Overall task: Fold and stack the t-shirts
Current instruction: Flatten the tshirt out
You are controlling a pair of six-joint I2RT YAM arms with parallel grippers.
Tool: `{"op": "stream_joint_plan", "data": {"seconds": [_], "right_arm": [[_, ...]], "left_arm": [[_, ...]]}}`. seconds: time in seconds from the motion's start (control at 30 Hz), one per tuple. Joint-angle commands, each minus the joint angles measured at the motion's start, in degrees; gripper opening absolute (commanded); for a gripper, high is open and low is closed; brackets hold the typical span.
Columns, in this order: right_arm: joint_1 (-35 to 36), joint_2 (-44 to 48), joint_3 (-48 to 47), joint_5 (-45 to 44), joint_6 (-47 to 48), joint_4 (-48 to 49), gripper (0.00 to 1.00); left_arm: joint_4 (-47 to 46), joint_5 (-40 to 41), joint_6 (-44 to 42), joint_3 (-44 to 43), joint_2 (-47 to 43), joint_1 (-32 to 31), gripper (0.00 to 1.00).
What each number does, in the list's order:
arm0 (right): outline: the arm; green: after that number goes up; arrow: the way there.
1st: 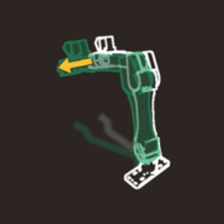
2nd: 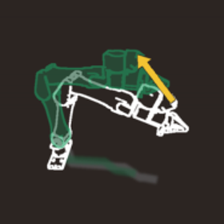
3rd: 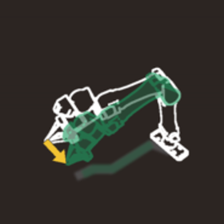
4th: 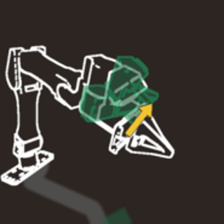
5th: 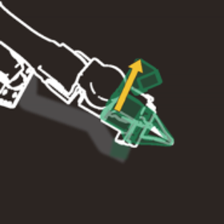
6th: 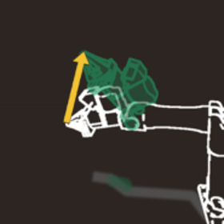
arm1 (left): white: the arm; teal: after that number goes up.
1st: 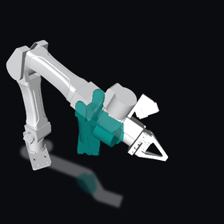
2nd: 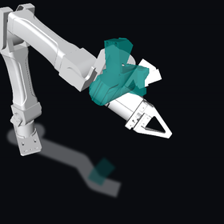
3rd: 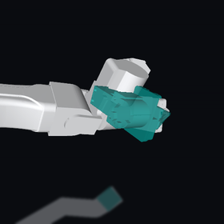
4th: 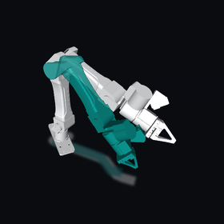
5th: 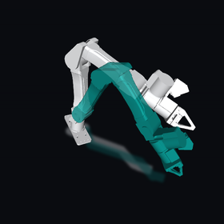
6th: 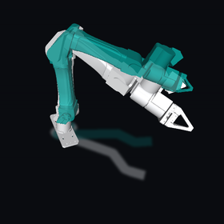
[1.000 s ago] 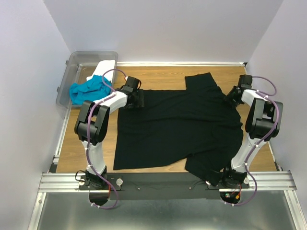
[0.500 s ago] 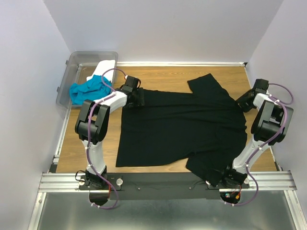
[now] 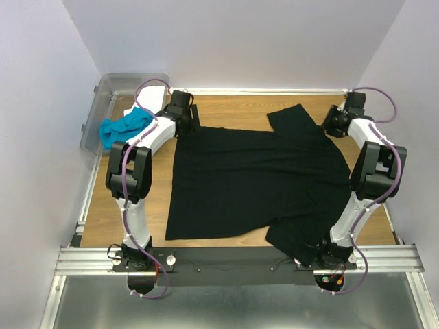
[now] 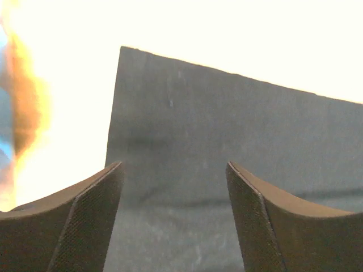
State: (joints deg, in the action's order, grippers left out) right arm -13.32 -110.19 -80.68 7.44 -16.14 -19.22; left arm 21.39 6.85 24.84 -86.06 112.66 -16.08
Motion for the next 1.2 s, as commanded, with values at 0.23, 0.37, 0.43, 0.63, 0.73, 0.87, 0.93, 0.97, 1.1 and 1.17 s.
{"op": "stream_joint_plan", "data": {"seconds": [0.23,0.37,0.43,0.63,0.73,0.87,0.93,0.97,1.1,1.17], "right_arm": [[4.36,-13.99,-11.15,4.95,0.5,0.33,0.47],[4.36,-18.03,-14.49,3.55,0.5,0.15,0.47],[4.36,-20.57,-16.08,2.41,0.76,0.24,0.47],[4.36,-27.26,-23.8,2.05,1.2,0.15,0.5],[4.36,-30.95,-28.45,1.87,0.94,-0.02,0.52],[4.36,-33.59,-34.25,4.85,1.73,-0.11,0.56],[4.36,-34.04,-36.2,5.39,2.43,-0.11,0.62],[4.36,-34.04,-38.21,5.48,2.78,-0.11,0.63],[4.36,-31.94,-40.17,5.47,3.84,-0.9,0.72],[4.36,-27.74,-38.24,5.22,3.93,-0.9,0.73]], "left_arm": [[2.34,1.76,-1.9,-7.89,10.55,0.08,0.71],[3.31,1.41,-1.9,-10.79,15.11,0.08,0.66],[3.92,0.71,-1.73,-12.9,16.79,0.34,0.64],[7.25,0.62,-1.46,-22.82,22.77,1.48,0.61],[10.77,-0.43,-0.85,-30.73,26.99,2.71,0.6],[10.96,-2.45,-0.49,-35.23,28.76,3.59,0.61],[9.55,-2.37,-0.41,-34.44,27.62,4.03,0.62],[7.9,-2.28,-0.23,-34.09,27.0,4.56,0.65],[5.69,-2.28,-0.58,-33.73,24.02,5.09,0.76],[4.98,-2.81,-1.02,-33.03,21.91,5.09,0.81]]}}
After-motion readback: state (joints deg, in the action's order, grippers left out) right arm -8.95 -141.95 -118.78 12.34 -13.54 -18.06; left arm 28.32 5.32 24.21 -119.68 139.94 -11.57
